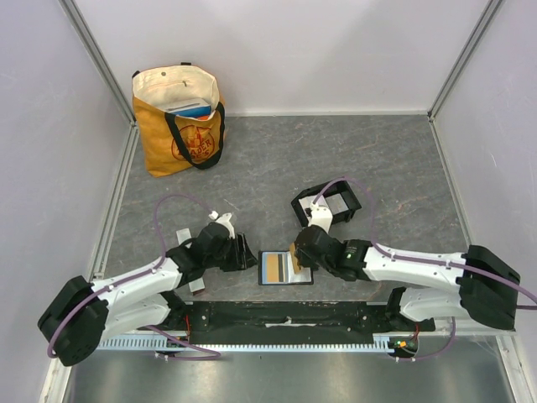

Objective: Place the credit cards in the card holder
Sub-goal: Insert the credit card into the card holder.

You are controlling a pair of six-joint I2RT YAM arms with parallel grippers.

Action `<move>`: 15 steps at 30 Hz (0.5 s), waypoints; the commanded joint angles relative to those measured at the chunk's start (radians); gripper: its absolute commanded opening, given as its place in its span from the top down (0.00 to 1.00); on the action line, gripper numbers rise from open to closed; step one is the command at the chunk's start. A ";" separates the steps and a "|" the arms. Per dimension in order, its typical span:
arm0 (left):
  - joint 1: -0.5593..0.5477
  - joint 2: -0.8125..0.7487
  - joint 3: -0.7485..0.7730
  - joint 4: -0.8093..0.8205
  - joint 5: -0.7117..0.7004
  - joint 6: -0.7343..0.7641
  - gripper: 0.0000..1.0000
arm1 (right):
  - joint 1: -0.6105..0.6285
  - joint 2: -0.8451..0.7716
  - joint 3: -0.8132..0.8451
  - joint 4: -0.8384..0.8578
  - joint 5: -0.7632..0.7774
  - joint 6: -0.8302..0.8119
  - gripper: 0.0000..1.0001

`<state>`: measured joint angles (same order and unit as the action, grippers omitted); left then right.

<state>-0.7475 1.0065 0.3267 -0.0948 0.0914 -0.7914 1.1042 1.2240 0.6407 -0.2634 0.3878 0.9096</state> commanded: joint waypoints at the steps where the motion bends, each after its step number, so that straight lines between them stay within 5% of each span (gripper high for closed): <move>1: -0.003 -0.003 -0.040 0.092 0.097 -0.045 0.41 | 0.009 0.055 0.008 0.096 0.002 0.037 1.00; 15: -0.012 0.126 -0.117 0.322 0.214 -0.101 0.45 | 0.011 0.117 -0.090 0.027 0.002 0.107 1.00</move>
<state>-0.7540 1.1065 0.2443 0.1600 0.2642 -0.8490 1.1091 1.3174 0.6010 -0.1955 0.3859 0.9859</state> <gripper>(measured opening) 0.566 0.007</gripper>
